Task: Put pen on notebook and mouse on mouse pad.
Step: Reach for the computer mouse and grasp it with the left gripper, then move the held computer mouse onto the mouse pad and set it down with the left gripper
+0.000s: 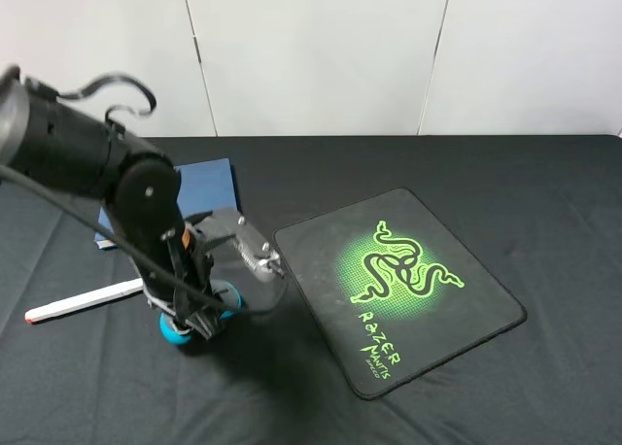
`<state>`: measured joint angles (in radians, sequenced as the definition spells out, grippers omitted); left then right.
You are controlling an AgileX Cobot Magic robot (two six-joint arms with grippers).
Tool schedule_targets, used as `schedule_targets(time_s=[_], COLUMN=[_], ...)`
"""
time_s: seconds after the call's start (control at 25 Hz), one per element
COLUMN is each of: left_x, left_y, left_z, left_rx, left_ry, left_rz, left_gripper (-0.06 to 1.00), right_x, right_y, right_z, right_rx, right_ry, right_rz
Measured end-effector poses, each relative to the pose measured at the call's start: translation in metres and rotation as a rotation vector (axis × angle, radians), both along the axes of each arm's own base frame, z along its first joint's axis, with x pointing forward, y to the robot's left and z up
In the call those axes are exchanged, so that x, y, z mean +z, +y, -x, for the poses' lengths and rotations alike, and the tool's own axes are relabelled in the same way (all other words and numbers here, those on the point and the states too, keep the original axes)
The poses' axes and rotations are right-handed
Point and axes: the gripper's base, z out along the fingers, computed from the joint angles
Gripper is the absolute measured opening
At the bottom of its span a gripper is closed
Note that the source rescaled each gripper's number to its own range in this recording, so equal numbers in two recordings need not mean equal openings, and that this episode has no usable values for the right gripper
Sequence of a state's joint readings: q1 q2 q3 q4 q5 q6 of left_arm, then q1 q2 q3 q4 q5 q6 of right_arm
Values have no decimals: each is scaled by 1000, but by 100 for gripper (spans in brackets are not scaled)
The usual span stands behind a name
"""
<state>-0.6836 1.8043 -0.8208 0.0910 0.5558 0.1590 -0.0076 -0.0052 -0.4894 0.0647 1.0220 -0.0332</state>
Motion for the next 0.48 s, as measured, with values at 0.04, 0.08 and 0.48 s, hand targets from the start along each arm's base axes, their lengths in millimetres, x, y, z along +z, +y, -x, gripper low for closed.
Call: schedule_targets(time_s=[0.04,0.08,0.48], left_x=[5,9,53], left_y=[-2,-5,-36], left_z=[-3,-6,-35], left_rx=[1,3,-19], left_ry=[-2,0,-92], left_rz=[0,-4,55], left_gripper=[47,47,47], right_x=[0,0,0], right_y=[0,0,0], right_z=[0,0,0], right_rx=[0,0,0], right_ry=[0,0,0], right_rz=[0,0,0])
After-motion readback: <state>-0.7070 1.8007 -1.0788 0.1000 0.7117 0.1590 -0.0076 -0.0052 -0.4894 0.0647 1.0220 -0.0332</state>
